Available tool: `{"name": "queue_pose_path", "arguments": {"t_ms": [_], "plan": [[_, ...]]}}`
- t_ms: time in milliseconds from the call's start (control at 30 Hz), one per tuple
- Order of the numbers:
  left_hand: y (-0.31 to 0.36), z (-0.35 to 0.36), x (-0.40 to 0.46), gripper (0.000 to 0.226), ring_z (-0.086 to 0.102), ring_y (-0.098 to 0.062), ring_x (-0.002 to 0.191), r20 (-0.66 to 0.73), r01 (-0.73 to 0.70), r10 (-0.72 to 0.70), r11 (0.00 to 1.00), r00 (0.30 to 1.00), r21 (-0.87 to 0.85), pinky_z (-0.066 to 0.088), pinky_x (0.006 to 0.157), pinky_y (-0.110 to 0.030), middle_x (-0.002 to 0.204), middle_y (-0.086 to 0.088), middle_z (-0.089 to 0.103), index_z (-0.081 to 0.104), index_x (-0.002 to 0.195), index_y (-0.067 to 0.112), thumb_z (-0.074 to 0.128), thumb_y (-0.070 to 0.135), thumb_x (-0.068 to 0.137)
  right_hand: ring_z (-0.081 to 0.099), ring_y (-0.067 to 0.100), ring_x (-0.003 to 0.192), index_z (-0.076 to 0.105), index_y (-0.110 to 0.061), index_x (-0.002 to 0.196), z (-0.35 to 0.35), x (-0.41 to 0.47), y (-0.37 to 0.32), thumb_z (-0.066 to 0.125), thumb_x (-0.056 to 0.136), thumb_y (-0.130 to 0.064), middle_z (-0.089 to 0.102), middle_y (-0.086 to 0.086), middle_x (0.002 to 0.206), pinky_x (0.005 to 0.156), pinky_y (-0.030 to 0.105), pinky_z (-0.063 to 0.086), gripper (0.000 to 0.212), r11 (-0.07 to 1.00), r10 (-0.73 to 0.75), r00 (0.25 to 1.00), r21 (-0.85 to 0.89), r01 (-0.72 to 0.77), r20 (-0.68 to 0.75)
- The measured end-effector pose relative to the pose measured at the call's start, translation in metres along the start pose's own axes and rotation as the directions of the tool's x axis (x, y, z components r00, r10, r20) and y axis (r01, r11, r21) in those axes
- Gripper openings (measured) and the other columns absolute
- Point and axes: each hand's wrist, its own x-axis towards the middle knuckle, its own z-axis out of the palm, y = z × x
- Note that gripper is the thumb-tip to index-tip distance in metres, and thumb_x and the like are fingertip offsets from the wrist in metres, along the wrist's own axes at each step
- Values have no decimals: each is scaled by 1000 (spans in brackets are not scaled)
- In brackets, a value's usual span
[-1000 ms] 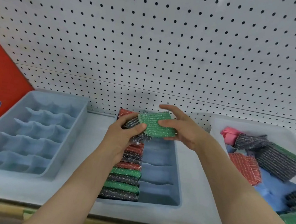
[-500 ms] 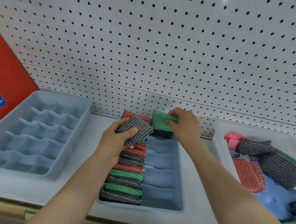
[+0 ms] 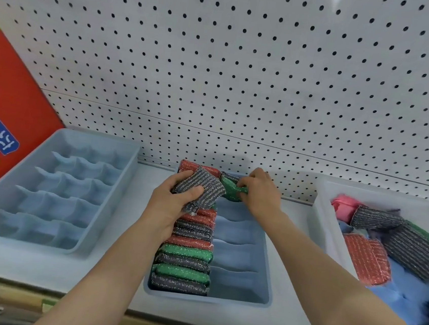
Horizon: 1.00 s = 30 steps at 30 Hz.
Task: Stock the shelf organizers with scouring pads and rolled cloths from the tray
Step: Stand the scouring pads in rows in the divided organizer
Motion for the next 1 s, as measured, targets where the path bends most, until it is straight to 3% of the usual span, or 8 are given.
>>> {"name": "queue_pose_path", "arguments": {"t_ms": [133, 200, 300, 467, 533, 600, 800, 1000], "plan": [[7, -2, -3, 58, 71, -27, 100, 114, 10, -24, 992, 993, 128, 58, 89, -42, 116, -6, 70, 68, 119, 25, 85, 21, 63, 54, 13, 110, 67, -31, 120, -38, -7, -21, 71, 85, -42, 58, -4, 119, 92, 30, 46, 36, 867, 112, 992, 492, -73, -51], [11, 3, -4, 63, 71, -27, 102, 158, 2, -31, 984, 987, 180, 56, 93, -45, 115, -7, 72, 67, 119, 22, 87, 27, 59, 62, 9, 105, 68, -34, 118, -57, -14, -34, 72, 84, -46, 65, -9, 115, 92, 27, 48, 36, 680, 12, 987, 722, -124, 158], [13, 12, -4, 62, 71, -26, 99, 148, -4, -21, 986, 989, 167, 56, 94, -45, 109, -8, 74, 68, 116, 16, 85, 31, 59, 68, 11, 88, 69, -28, 116, -68, -21, -36, 81, 79, -30, 69, -3, 94, 83, 27, 55, 38, 562, -152, 924, 800, -211, 351], [6, 15, 0, 25, 71, -23, 96, 47, -18, 15, 998, 999, 55, 59, 85, -38, 112, -12, 72, 70, 109, 12, 72, 15, 85, 67, 14, 76, 69, -18, 99, -65, -24, -16, 84, 76, -16, 67, -6, 76, 71, 33, 60, 28, 430, 96, 948, 846, -314, 303], [3, 13, 5, 23, 71, -25, 95, -44, -54, 55, 998, 997, 34, 60, 78, -38, 113, -12, 70, 70, 109, 13, 70, 5, 88, 64, 20, 77, 64, -20, 88, -62, -22, -4, 83, 76, -25, 64, -2, 81, 75, 43, 60, 23, 524, 305, 945, 808, -269, 117], [2, 11, 7, 33, 72, -26, 91, -108, -67, 67, 998, 992, 11, 61, 70, -39, 112, -11, 68, 64, 116, 14, 69, 0, 87, 60, 18, 75, 60, -18, 90, -61, -22, 5, 81, 78, -25, 62, -3, 83, 71, 36, 55, 26, 690, 356, 933, 689, -220, -59], [4, 8, 10, 44, 71, -29, 94, -172, -41, 38, 999, 984, -12, 60, 82, -51, 114, -11, 66, 55, 125, 10, 72, 1, 85, 63, 22, 96, 63, -25, 116, -35, -21, -3, 75, 84, -25, 68, 1, 107, 78, 31, 49, 34, 963, 92, 990, 261, -62, -104], [-4, 0, 9, 36, 70, -33, 95, -130, 24, -19, 999, 991, 41, 59, 83, -51, 114, -13, 67, 55, 118, 10, 71, 3, 86, 56, 26, 97, 69, -14, 94, -18, -14, -9, 82, 69, -5, 69, 0, 79, 55, 28, 43, 30, 986, -94, 950, 102, 129, -299]]}}
